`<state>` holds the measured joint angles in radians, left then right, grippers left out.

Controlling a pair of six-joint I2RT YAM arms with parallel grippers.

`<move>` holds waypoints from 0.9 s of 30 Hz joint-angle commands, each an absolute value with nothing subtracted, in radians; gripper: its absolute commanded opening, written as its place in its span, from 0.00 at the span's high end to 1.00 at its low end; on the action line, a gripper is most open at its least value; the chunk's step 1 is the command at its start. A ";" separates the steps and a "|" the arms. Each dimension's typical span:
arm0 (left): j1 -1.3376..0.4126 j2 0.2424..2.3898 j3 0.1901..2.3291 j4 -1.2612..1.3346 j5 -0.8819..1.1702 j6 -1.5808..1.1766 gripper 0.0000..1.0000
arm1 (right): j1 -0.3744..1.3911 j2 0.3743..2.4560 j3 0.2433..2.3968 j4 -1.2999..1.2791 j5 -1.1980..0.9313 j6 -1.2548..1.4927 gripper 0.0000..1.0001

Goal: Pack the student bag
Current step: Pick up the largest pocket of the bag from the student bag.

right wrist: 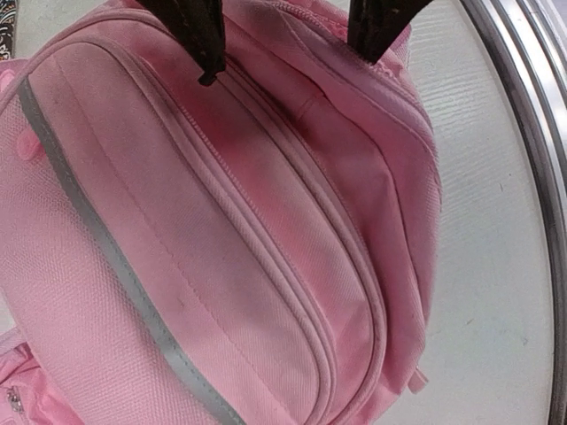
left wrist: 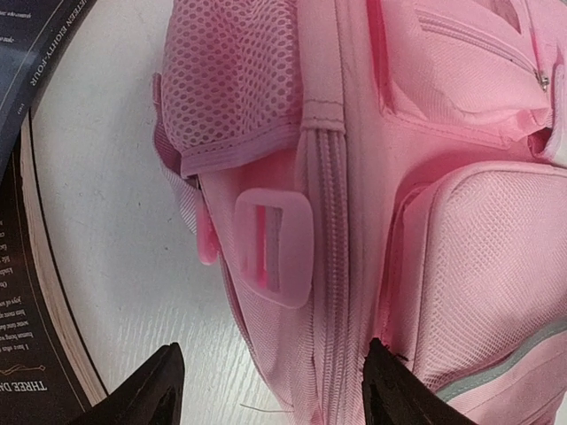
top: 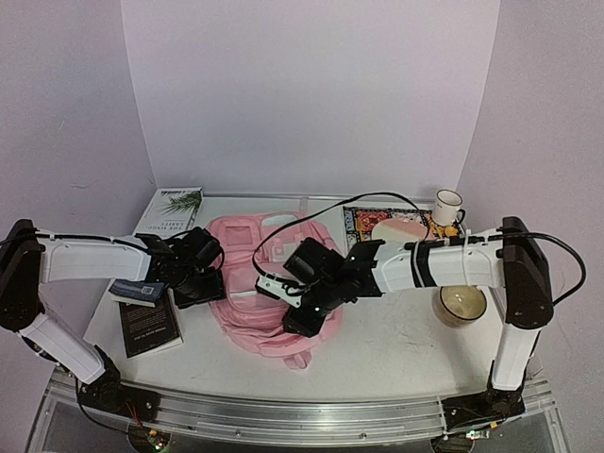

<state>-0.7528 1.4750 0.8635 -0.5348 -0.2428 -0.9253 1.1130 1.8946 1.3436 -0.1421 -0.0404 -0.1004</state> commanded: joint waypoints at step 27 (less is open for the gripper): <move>-0.646 1.681 1.024 -0.375 -0.202 -0.761 0.36 | 1.190 1.899 1.442 -0.094 -0.287 0.068 1.00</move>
<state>-0.6919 1.6391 0.9407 -0.4700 -0.2130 -0.8316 1.1430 1.9324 1.3851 -0.1407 -0.1488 -0.0091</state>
